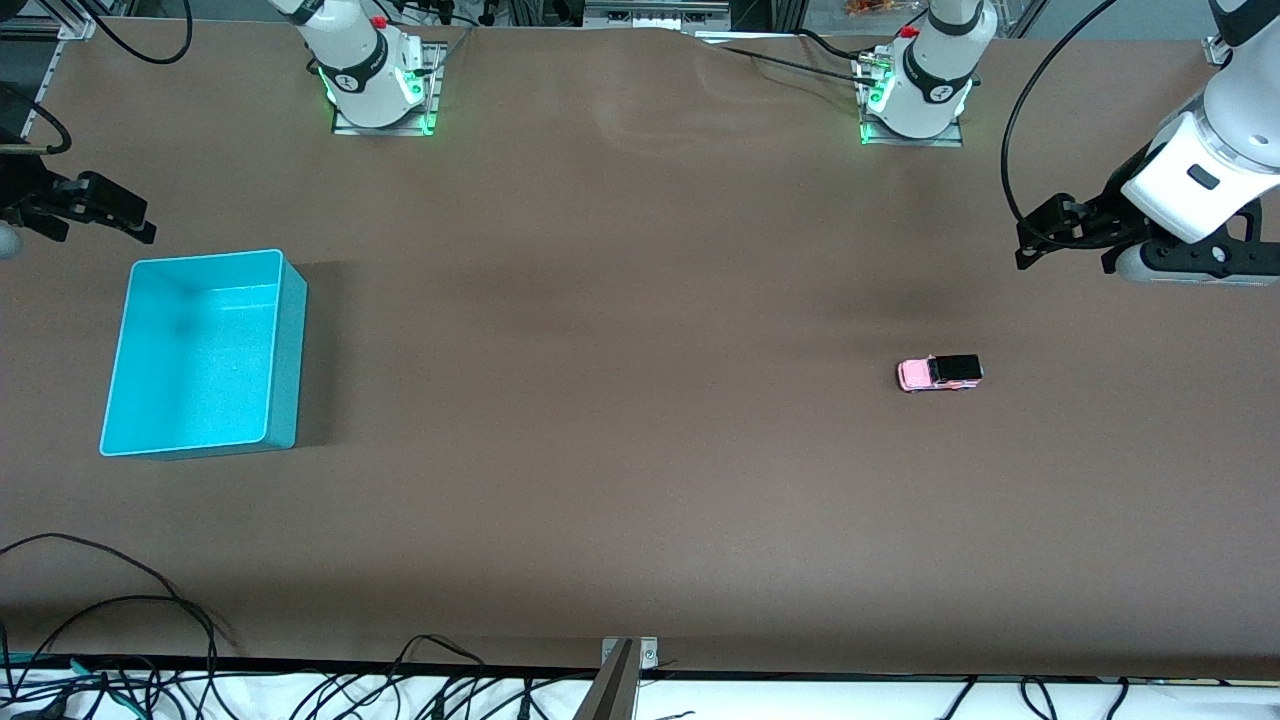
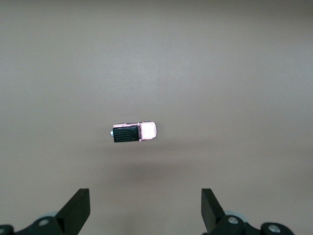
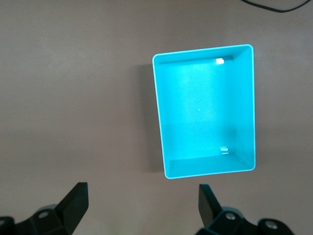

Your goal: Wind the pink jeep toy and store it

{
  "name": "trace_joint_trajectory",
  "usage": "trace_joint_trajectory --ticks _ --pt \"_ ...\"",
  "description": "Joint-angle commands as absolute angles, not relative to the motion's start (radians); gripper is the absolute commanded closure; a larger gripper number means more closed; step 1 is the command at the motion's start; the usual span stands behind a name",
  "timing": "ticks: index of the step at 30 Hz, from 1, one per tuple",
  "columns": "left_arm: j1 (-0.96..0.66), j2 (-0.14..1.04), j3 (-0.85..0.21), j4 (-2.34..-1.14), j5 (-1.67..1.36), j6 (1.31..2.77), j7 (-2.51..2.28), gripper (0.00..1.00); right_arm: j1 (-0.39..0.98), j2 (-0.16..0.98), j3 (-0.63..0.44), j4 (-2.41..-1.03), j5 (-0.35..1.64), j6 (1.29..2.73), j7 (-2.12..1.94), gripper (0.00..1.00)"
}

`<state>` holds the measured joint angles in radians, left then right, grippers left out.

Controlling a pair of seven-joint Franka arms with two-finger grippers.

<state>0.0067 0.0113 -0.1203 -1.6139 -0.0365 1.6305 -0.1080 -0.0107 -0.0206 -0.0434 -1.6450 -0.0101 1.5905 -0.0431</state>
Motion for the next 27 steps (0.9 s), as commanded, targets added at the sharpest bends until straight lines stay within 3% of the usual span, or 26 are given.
trace_joint_trajectory --ticks 1,27 --pt "0.002 0.031 -0.12 -1.575 -0.04 1.609 -0.1 0.0 -0.012 -0.021 -0.041 -1.625 0.006 1.571 -0.041 0.0" --pt "0.009 0.031 -0.121 -1.575 -0.041 1.609 -0.095 0.0 -0.012 -0.021 -0.041 -1.618 0.006 1.571 -0.043 0.0"
